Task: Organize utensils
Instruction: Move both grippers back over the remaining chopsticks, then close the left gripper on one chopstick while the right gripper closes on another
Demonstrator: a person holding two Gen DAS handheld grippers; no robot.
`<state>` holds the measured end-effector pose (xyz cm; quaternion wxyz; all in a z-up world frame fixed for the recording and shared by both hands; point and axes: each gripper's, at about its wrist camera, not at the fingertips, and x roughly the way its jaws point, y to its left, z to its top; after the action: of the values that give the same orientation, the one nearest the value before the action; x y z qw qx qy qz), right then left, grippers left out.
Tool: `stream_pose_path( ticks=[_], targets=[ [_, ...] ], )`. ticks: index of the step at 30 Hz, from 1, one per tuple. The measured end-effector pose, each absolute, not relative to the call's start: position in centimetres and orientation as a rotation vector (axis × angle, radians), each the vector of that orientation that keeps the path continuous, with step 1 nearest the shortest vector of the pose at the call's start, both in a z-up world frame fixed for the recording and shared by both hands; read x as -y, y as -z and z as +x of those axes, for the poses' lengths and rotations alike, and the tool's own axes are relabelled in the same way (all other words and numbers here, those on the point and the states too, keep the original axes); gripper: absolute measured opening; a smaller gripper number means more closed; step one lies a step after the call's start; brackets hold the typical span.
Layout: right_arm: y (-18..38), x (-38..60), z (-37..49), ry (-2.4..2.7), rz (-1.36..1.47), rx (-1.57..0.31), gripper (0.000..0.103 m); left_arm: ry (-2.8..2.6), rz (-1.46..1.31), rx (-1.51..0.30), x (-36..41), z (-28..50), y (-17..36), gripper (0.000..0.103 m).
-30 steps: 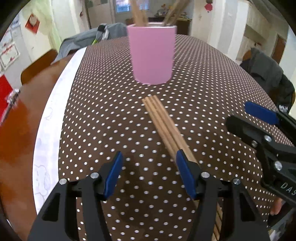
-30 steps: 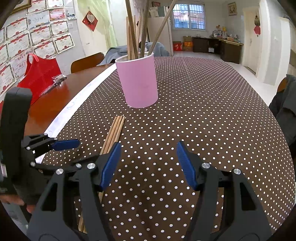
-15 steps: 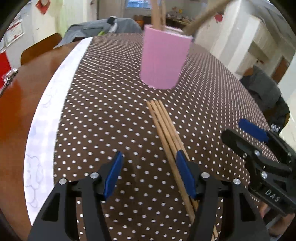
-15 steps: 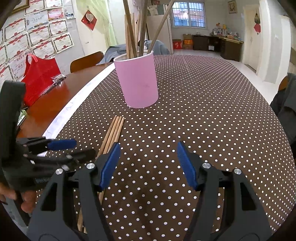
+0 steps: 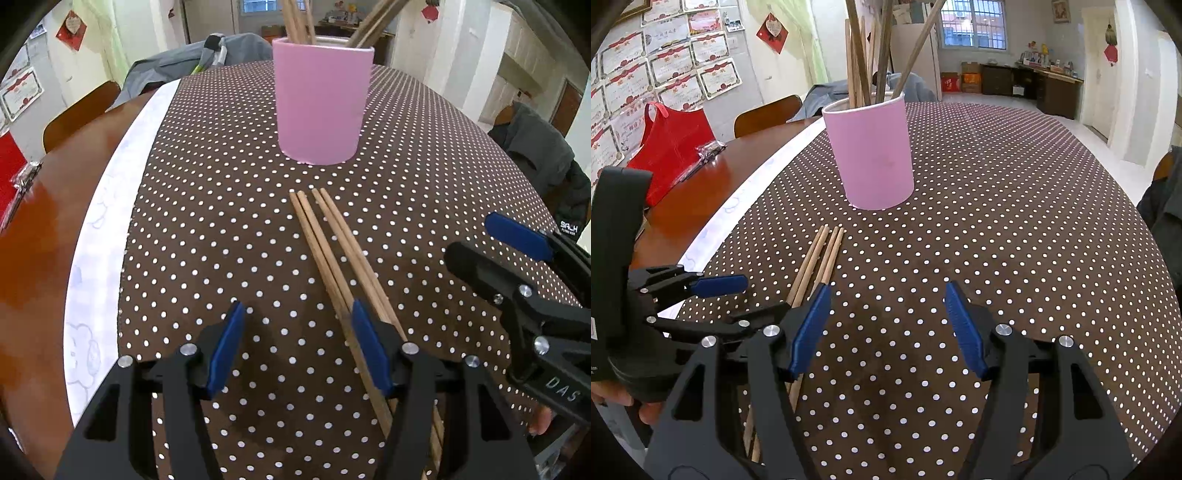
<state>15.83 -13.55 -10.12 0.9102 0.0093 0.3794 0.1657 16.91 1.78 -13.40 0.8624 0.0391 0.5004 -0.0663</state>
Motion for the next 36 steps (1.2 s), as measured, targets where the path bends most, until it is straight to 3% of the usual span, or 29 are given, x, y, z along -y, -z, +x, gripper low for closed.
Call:
stream_pose_path(
  ticks=[11,16,23,36],
  targets=[
    [10.7,13.2,16.4,-0.382,0.022,-0.841,0.064,0.148,0.103,-1.036,-3.0,18.4,14.1,0.06],
    [11.1,12.2,16.8,-0.417,-0.004,-0.889,0.064,0.16,0.105,-1.017,-4.2,19.0,14.0,0.035],
    [12.1,9.8,17.1,-0.43,-0.07,-0.93,0.063,0.203,0.134,-0.977,-4.1,18.5,14.1,0.024],
    [12.4,9.6,17.5,-0.389,-0.12,-0.948,0.059,0.311,0.165,-0.942,-2.2,18.7,14.1,0.023]
  ],
)
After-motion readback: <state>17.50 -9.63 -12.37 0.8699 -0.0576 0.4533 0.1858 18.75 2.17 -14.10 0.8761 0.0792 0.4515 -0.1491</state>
